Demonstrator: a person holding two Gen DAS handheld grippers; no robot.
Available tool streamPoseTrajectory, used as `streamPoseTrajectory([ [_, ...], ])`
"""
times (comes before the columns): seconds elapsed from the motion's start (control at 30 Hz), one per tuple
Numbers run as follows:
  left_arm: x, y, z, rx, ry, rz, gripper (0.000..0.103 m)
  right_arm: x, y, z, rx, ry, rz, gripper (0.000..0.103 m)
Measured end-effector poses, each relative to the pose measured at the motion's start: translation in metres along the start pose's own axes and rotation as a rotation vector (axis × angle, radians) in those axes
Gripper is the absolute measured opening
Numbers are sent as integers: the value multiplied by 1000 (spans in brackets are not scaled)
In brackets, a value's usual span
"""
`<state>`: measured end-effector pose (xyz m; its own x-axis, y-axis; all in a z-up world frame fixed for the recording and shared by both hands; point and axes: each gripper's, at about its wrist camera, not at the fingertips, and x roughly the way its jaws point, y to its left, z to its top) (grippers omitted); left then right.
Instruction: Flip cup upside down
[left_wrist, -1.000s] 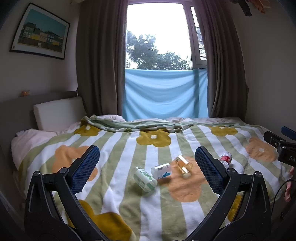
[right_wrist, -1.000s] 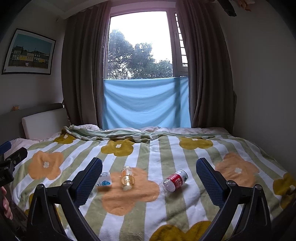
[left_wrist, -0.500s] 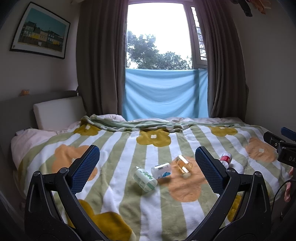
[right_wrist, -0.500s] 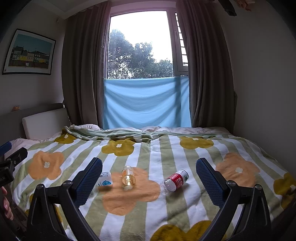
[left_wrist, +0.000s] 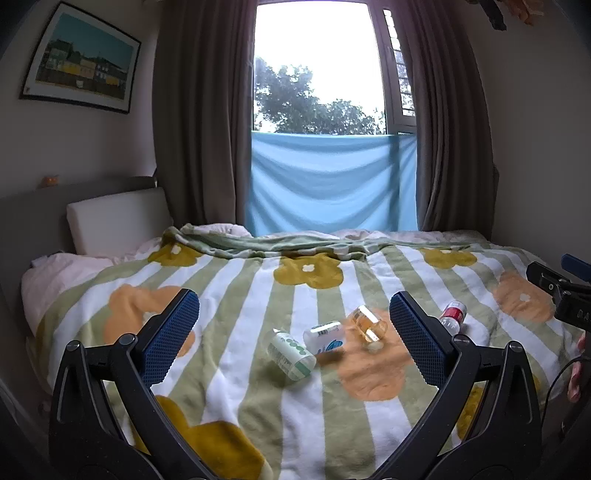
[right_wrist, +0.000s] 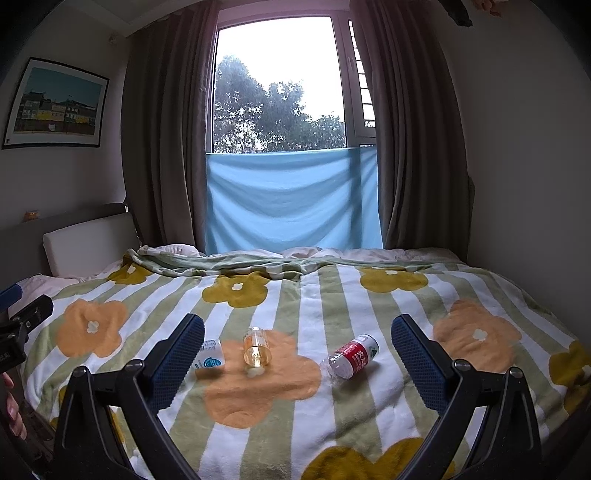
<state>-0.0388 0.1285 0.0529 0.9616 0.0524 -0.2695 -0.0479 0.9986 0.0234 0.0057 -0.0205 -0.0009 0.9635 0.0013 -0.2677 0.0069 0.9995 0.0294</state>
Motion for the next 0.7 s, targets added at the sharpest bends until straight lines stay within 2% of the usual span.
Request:
streamPoseTrajectory([
  [0.13,9,-1,-1,1,20,2,103,21,-2,1,1,55,-9,101],
  [0.33,23,1,-1,3,52,21,103,99,-49,3,173,235,10,101],
  [0.47,30,4,-3,13,67,48,103,180,-91,-10,334,436,-28,101],
  [0.57,37,10,-5,11,83,67,103,243,-121,-35,473,594,-26,101],
  [0.7,49,16,-9,20,108,92,103,296,-145,-69,558,734,-72,101],
])
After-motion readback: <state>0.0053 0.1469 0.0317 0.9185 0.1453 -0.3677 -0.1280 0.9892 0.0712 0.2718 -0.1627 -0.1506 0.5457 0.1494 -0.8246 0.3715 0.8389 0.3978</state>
